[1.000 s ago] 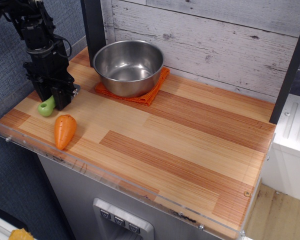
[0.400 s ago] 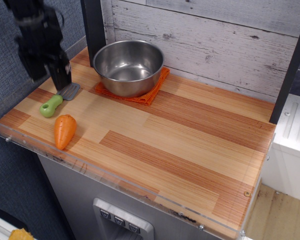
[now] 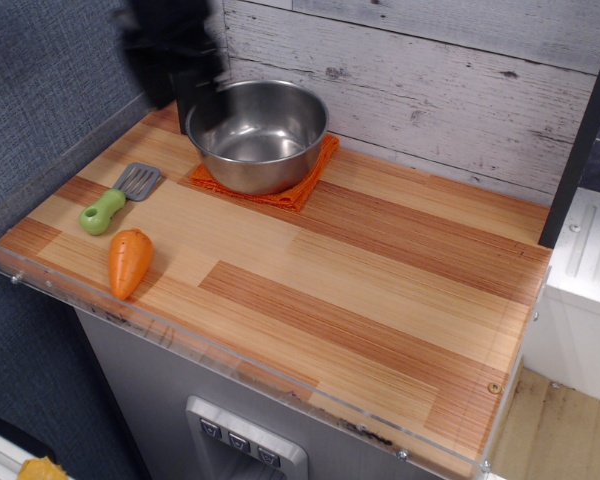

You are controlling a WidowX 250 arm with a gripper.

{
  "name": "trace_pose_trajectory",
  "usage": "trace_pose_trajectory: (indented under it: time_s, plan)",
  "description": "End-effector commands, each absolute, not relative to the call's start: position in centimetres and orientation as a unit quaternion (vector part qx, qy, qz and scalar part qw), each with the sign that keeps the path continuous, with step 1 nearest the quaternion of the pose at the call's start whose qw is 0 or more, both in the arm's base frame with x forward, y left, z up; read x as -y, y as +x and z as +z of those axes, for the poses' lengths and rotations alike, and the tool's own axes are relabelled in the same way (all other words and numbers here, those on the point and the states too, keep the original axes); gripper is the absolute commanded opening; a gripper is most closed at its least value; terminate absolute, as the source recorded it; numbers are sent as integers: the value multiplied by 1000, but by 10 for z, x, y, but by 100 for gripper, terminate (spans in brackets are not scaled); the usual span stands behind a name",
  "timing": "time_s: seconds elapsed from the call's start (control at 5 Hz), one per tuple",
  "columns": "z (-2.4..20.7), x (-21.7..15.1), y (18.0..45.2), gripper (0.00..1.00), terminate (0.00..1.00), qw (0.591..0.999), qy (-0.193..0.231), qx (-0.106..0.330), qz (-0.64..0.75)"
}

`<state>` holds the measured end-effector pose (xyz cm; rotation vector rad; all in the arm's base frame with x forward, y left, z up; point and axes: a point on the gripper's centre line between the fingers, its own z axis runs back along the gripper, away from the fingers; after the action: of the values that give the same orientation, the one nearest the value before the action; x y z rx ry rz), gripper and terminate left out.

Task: Move the knife from back to frontside of the table.

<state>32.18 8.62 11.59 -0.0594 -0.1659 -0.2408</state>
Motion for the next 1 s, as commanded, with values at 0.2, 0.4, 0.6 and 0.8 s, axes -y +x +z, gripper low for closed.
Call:
trace_pose_trajectory:
  time_s: [0.2, 0.4, 0.6, 0.8]
  plan:
    - [137, 59, 316, 100, 0, 996, 4, 66, -67]
    - [136, 77, 308, 100, 0, 995, 15, 73, -68]
    - [136, 77, 305, 100, 0, 995, 25, 71, -65]
    - [136, 73, 302, 100, 0, 994, 19, 71, -77]
